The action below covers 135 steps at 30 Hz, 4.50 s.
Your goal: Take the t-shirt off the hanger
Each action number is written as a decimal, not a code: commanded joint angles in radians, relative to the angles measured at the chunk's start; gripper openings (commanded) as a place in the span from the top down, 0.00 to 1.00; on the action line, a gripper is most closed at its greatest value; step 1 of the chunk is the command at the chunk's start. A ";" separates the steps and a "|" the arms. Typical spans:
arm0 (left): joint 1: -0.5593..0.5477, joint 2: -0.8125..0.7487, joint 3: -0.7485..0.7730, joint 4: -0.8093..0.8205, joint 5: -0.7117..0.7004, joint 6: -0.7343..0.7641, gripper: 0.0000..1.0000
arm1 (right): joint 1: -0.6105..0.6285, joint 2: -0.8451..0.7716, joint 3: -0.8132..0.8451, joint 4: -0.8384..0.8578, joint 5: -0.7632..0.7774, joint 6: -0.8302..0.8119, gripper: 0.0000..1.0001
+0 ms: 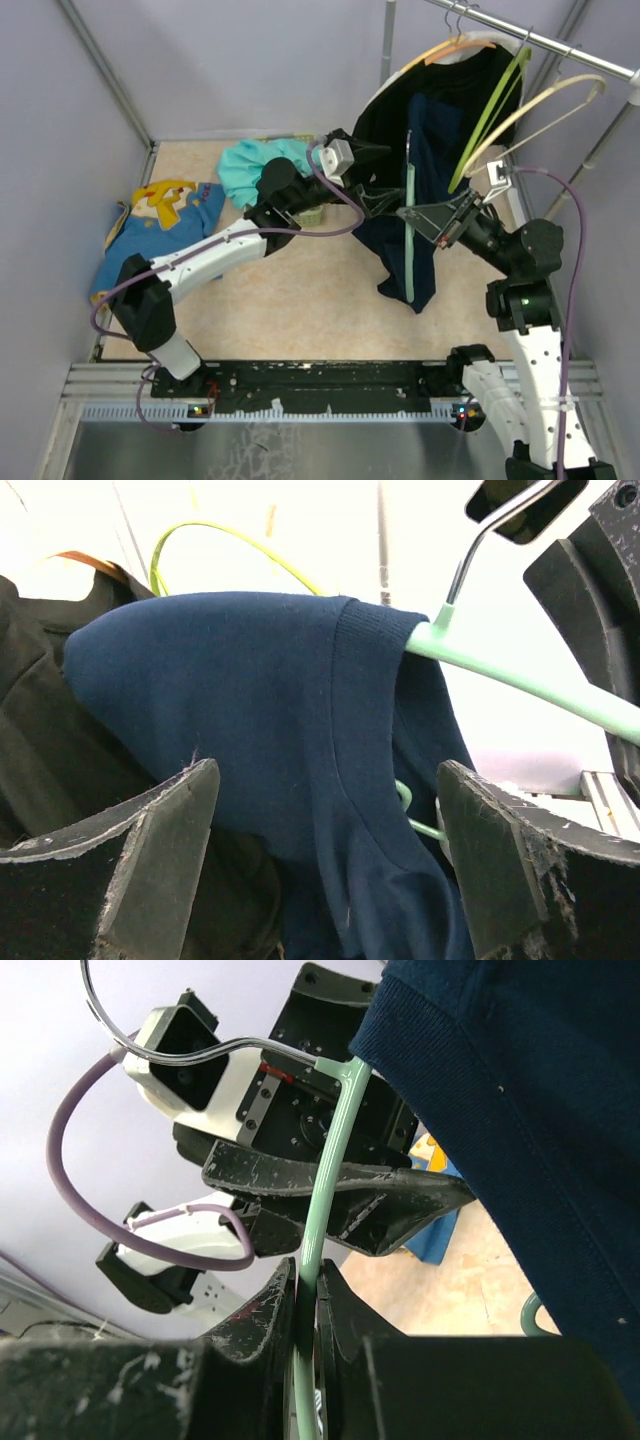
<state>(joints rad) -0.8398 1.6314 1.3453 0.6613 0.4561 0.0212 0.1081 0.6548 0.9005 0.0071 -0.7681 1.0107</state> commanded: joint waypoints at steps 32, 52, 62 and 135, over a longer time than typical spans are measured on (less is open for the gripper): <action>-0.013 0.178 0.311 -0.052 -0.325 -0.227 1.00 | -0.006 -0.223 -0.005 -0.241 -0.124 -0.117 1.00; -0.013 0.317 0.470 -0.272 -0.412 -0.312 1.00 | -0.005 -0.291 0.127 -0.331 -0.210 -0.149 1.00; 0.003 0.339 0.576 -0.303 -0.571 -0.362 1.00 | -0.006 -0.311 0.167 -0.478 -0.266 -0.231 1.00; 0.054 0.008 0.101 -0.235 0.063 -0.230 0.24 | -0.005 -0.350 0.170 -0.590 -0.201 -0.302 1.00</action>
<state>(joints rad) -0.7879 1.6630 1.4597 0.4213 0.4145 -0.2188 0.0963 0.3069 1.0611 -0.7292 -0.9394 0.6819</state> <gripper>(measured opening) 0.761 0.089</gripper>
